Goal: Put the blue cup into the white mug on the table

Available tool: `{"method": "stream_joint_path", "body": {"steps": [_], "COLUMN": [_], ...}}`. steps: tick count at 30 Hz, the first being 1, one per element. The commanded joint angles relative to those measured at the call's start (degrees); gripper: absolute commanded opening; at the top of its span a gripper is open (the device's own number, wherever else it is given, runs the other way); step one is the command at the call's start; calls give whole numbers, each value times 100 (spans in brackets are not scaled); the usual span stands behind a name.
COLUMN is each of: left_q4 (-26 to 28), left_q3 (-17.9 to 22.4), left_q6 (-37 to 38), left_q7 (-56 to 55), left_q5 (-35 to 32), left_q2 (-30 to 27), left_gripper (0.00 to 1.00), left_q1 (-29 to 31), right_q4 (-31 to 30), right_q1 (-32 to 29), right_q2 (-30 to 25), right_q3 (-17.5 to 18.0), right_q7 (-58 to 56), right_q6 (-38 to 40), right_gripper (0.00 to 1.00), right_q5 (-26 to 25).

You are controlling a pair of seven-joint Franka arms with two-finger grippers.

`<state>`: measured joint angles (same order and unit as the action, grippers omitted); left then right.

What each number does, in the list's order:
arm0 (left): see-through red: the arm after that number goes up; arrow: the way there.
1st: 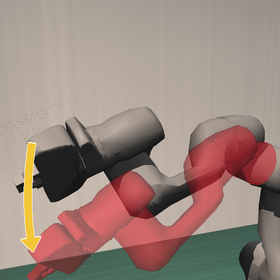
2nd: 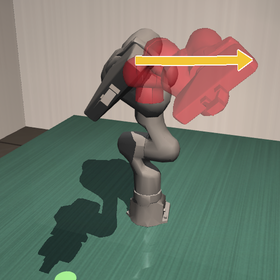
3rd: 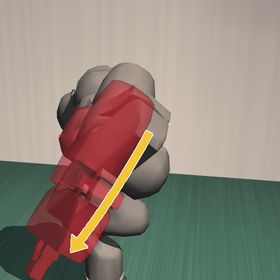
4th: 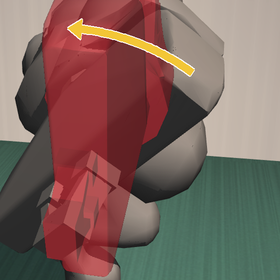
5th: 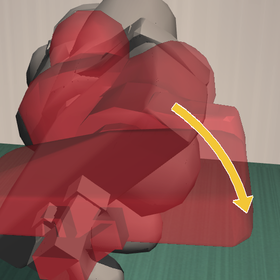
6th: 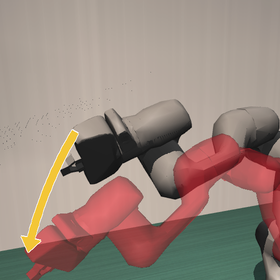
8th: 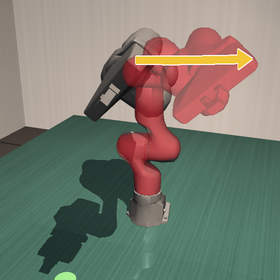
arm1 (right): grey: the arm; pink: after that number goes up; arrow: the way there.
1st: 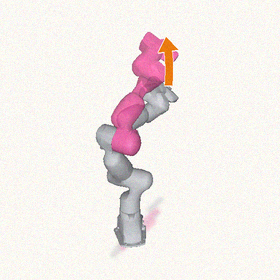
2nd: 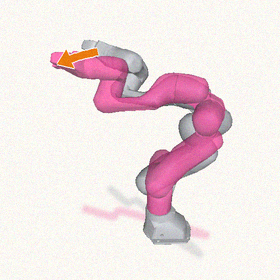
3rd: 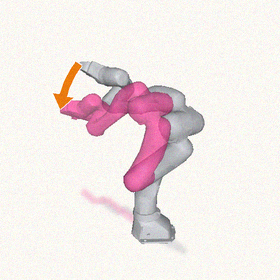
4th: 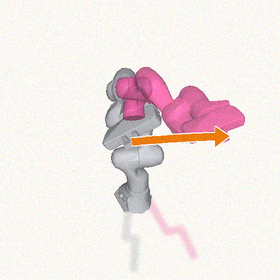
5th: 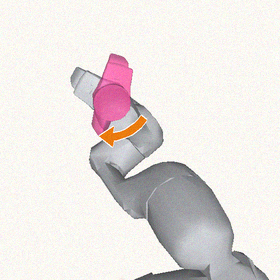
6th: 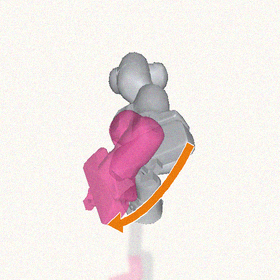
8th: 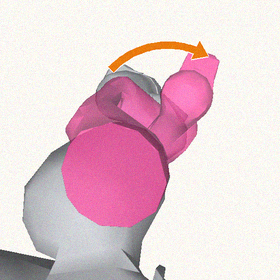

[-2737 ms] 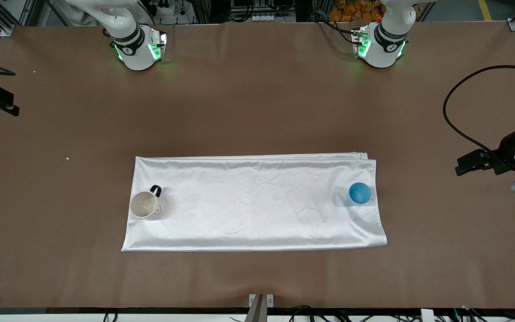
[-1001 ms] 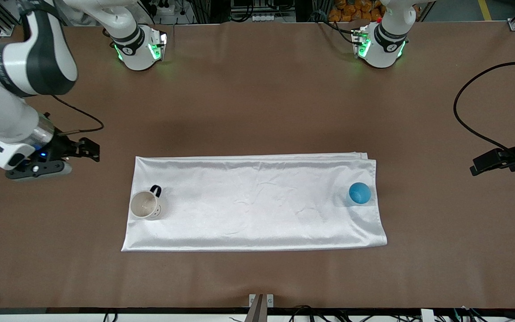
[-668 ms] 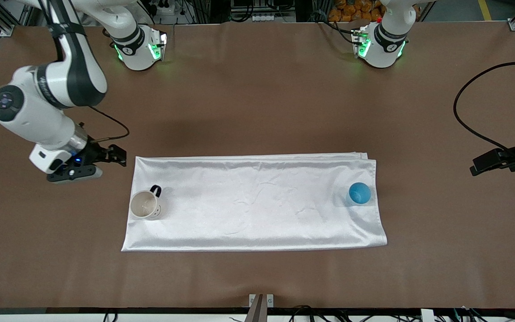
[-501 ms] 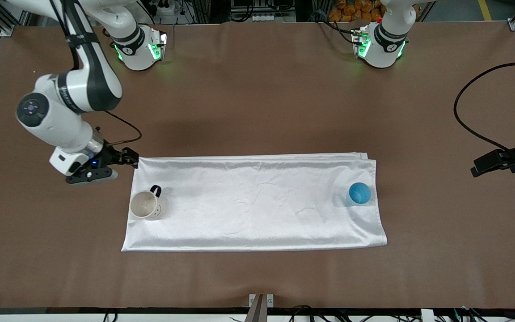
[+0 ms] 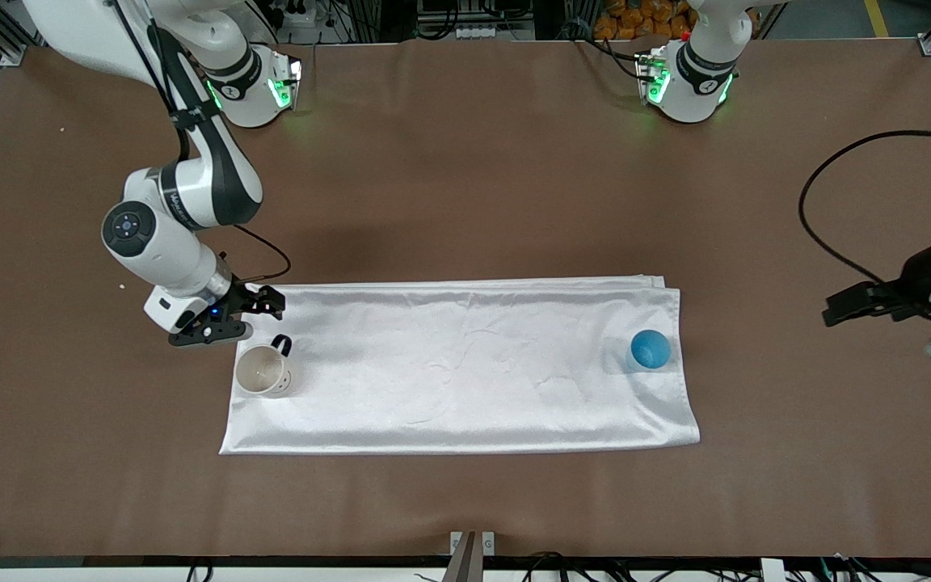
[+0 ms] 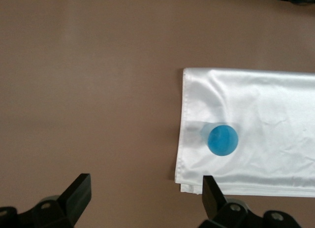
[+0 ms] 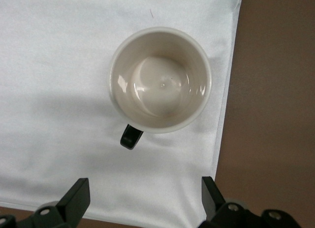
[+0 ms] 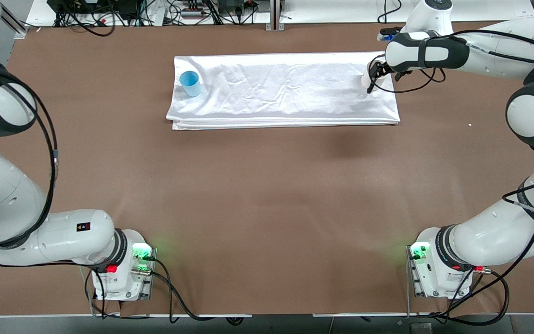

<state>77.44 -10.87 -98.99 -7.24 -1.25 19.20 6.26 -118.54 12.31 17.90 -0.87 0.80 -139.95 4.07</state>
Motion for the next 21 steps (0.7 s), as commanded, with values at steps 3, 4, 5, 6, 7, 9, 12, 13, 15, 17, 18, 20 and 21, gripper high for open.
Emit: {"method": "stream_joint_path", "body": {"steps": [3,4,5,6,7,9,12,13,15,17,18,20,21], "left_q4": [-27,-27,-27,-27,-27,-27,-27,-27,-27,-18,-18,-10,-10], "left_q3": [-12,-12,-3,-12,-3,-3,6,6,-3,-3,-3,6,14], "left_q6": [-270,-314,-367,-419,-489,-604,-788,-850,-929,-1043,-1096,-1184,-1245], "left_q7": [-445,-445,-454,-454,-454,-445,-454,-454,-480,-489,-489,-498,-507], "left_q5": [-121,-121,-121,-121,-121,-130,-130,-130,-130,-130,-130,-139,-139], "left_q2": [295,339,400,444,514,629,787,831,928,1042,1095,1200,1253], "left_gripper": [100,100,100,100,100,100,100,100,100,100,100,100,100], "left_q1": [-371,-388,-397,-415,-441,-450,-467,-476,-476,-485,-485,-555,-642], "right_q4": [59,68,68,76,76,94,94,94,94,111,120,147,155], "right_q1": [-18,-18,-26,-35,-35,-44,-44,-35,-35,-35,-35,-35,-35], "right_q2": [117,117,117,117,117,187,336,397,477,556,591,653,662], "right_q3": [-1,-1,-1,-1,-1,-1,-1,-1,-1,-1,-1,-1,-1], "right_q7": [35,35,35,35,35,35,35,35,35,35,35,35,35], "right_q6": [-102,-102,-102,-102,-102,-120,-312,-400,-524,-594,-603,-638,-647], "right_gripper": [100,100,100,100,100,100,100,100,100,100,100,100,100], "right_q5": [103,103,103,103,103,94,94,94,94,94,94,94,94]}}
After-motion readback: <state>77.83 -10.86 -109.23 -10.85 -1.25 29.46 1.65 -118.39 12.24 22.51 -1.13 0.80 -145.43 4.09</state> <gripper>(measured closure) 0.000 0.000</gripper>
